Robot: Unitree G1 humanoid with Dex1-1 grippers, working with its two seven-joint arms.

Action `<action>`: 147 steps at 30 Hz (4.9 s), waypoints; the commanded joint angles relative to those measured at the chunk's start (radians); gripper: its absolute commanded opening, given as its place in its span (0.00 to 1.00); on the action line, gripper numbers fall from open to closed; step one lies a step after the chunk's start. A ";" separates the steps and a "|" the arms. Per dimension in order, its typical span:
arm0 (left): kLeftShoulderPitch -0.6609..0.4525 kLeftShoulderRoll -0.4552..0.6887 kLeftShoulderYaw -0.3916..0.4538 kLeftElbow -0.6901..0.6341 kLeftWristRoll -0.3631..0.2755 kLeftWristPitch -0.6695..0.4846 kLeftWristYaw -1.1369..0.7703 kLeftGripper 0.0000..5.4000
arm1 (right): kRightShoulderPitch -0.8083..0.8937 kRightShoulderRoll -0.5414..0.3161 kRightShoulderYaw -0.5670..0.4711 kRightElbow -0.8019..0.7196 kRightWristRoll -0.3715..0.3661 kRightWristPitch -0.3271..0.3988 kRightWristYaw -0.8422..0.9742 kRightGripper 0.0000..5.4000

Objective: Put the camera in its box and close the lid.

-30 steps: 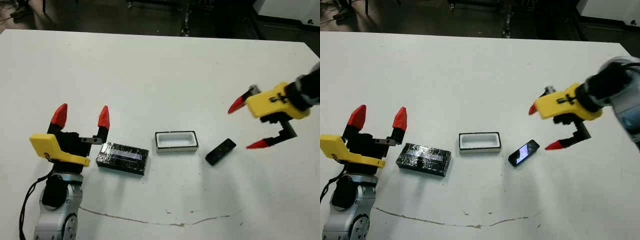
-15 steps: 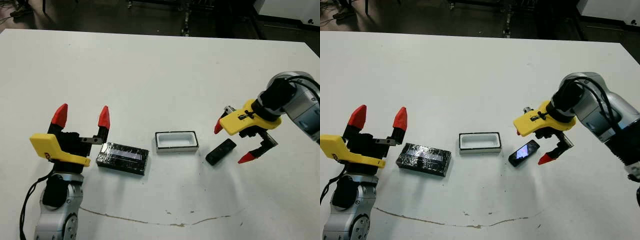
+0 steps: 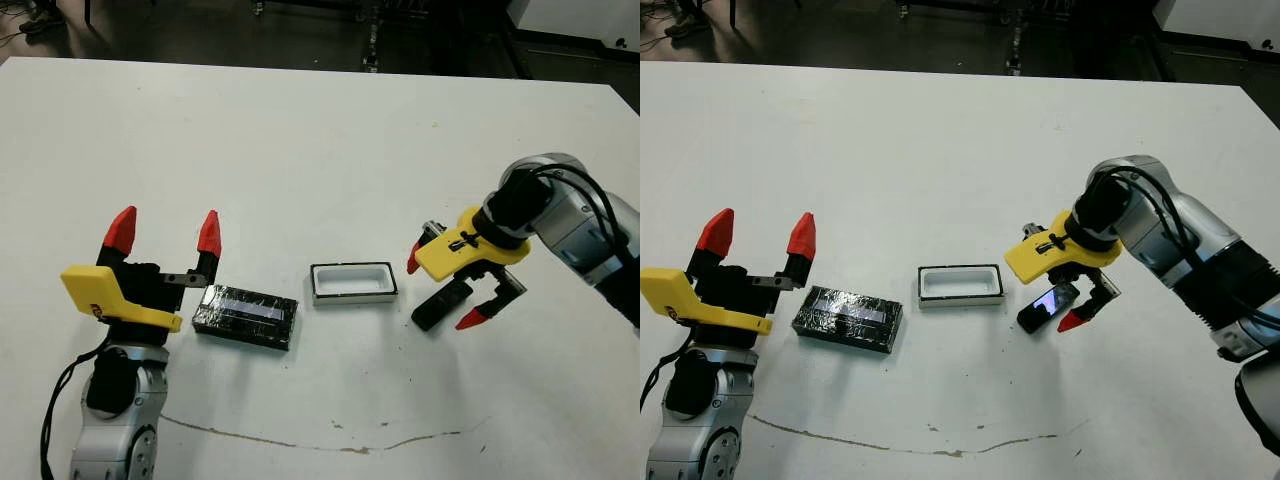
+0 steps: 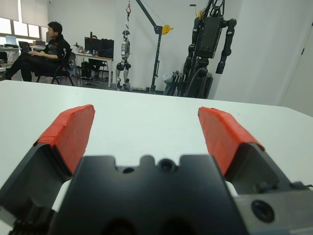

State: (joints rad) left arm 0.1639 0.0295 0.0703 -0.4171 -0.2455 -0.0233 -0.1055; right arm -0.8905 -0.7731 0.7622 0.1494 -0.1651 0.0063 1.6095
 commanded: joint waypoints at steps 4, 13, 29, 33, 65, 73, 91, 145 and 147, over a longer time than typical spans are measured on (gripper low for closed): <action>0.012 -0.005 0.000 -0.003 0.003 0.002 0.007 1.00 | 0.039 0.008 -0.032 0.008 0.002 -0.012 0.005 0.86; 0.016 -0.008 0.000 -0.008 0.006 0.005 0.013 1.00 | 0.067 0.002 -0.041 0.006 0.004 -0.018 0.005 0.63; 0.018 -0.006 0.007 -0.003 -0.001 -0.009 0.009 1.00 | 0.164 0.023 -0.102 -0.010 -0.034 0.003 -0.020 0.31; 0.017 -0.005 0.007 0.000 0.000 -0.015 0.006 1.00 | 0.190 0.027 -0.127 -0.028 -0.041 0.017 -0.039 0.31; 0.020 -0.006 0.000 0.005 0.008 -0.017 0.007 1.00 | 0.017 0.126 -0.476 0.053 0.243 0.486 -0.211 0.31; 0.019 -0.006 0.001 0.005 0.001 -0.016 0.004 1.00 | 0.024 0.202 -0.471 0.075 0.298 0.518 -0.240 0.31; 0.017 -0.005 -0.004 -0.003 0.011 -0.008 0.014 1.00 | 0.070 0.299 -0.449 0.006 0.375 0.686 -0.345 0.31; 0.029 -0.006 -0.003 0.000 0.011 -0.019 0.009 1.00 | 0.005 0.357 -0.291 0.226 0.256 0.455 -0.134 0.31; 0.029 -0.007 -0.002 0.003 0.009 -0.024 0.008 1.00 | 0.008 0.356 -0.289 0.228 0.250 0.448 -0.132 0.31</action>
State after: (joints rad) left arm 0.1840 0.0255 0.0644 -0.4167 -0.2344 -0.0445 -0.0975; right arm -0.8953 -0.3997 0.4652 0.3843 0.0990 0.4664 1.4816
